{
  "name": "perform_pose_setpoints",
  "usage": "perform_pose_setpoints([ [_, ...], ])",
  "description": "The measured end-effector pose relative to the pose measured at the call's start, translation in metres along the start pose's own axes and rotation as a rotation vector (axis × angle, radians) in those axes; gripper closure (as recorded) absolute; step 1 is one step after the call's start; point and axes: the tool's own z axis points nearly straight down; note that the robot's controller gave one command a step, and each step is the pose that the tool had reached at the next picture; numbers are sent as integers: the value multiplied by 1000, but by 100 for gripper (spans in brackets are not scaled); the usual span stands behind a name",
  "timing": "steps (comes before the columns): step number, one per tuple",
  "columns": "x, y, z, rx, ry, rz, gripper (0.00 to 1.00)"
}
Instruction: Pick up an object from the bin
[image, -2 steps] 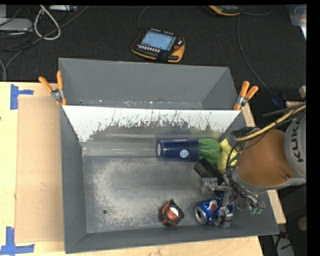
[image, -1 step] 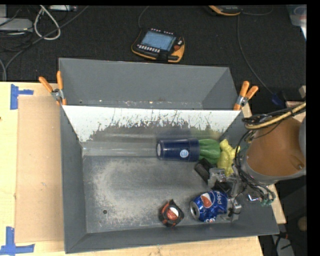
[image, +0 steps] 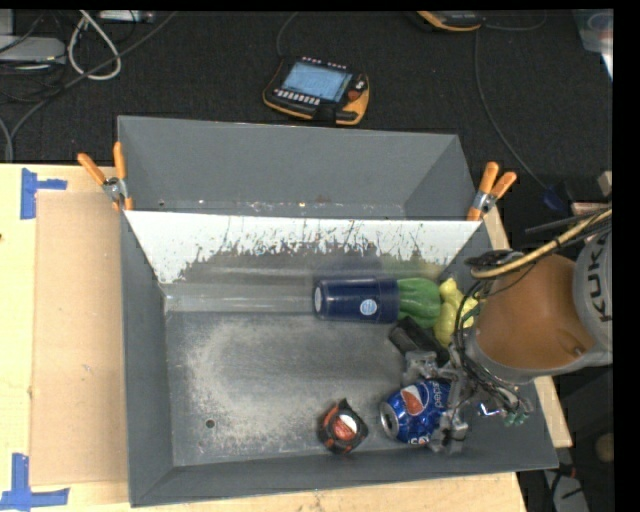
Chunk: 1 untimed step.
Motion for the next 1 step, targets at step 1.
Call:
perform_pose_setpoints([
  [1,1,4,5,5,-12,-56,0],
])
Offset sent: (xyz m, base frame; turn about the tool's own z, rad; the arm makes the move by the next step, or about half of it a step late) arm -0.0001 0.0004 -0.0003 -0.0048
